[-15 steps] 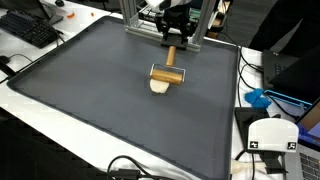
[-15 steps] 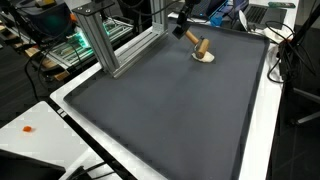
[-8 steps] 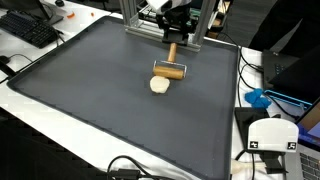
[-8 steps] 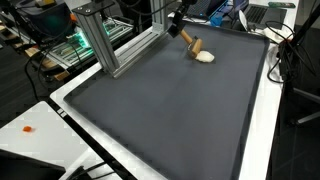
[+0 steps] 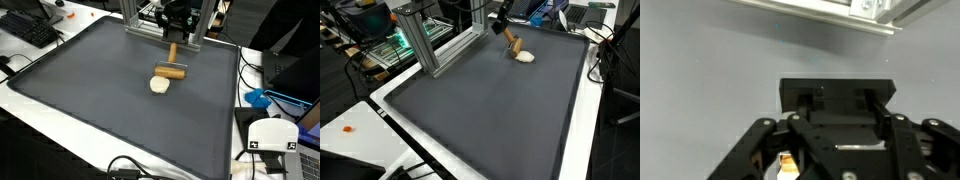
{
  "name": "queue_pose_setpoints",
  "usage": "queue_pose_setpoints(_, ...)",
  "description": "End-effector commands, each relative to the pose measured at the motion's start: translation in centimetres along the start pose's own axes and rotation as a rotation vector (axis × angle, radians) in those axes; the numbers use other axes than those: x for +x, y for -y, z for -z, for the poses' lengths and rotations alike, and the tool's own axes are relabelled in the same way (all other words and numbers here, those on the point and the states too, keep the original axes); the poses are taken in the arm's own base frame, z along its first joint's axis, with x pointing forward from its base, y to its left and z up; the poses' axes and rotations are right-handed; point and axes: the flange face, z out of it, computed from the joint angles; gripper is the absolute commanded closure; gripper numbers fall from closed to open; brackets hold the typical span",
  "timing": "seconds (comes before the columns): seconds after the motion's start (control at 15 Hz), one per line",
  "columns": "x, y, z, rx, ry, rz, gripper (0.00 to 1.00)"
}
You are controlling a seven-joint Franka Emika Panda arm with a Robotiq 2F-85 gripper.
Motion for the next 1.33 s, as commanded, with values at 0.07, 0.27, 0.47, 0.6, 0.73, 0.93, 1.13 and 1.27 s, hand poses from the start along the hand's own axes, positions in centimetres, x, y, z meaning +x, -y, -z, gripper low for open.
queue_pose_setpoints(0.07,0.5,-0.1,2.7,0.002,-0.087,0.005,0.65)
queue_pose_setpoints(0.27,0.7,-0.1,2.4,0.001,-0.072,0.005,0.65)
queue_pose_setpoints(0.47,1.0,0.0,1.4,0.001,-0.048,0.004,0.65)
queue_pose_setpoints(0.6,1.4,0.0,0.8,-0.002,-0.035,0.007,0.65)
queue_pose_setpoints(0.73,1.8,0.1,0.2,-0.001,-0.023,0.009,0.65)
queue_pose_setpoints(0.93,2.3,0.2,0.0,-0.001,-0.026,0.014,0.65)
queue_pose_setpoints(1.13,2.8,0.2,-0.2,-0.002,-0.022,0.016,0.65)
queue_pose_setpoints(1.27,3.2,0.3,-0.2,0.001,-0.023,0.019,0.65)
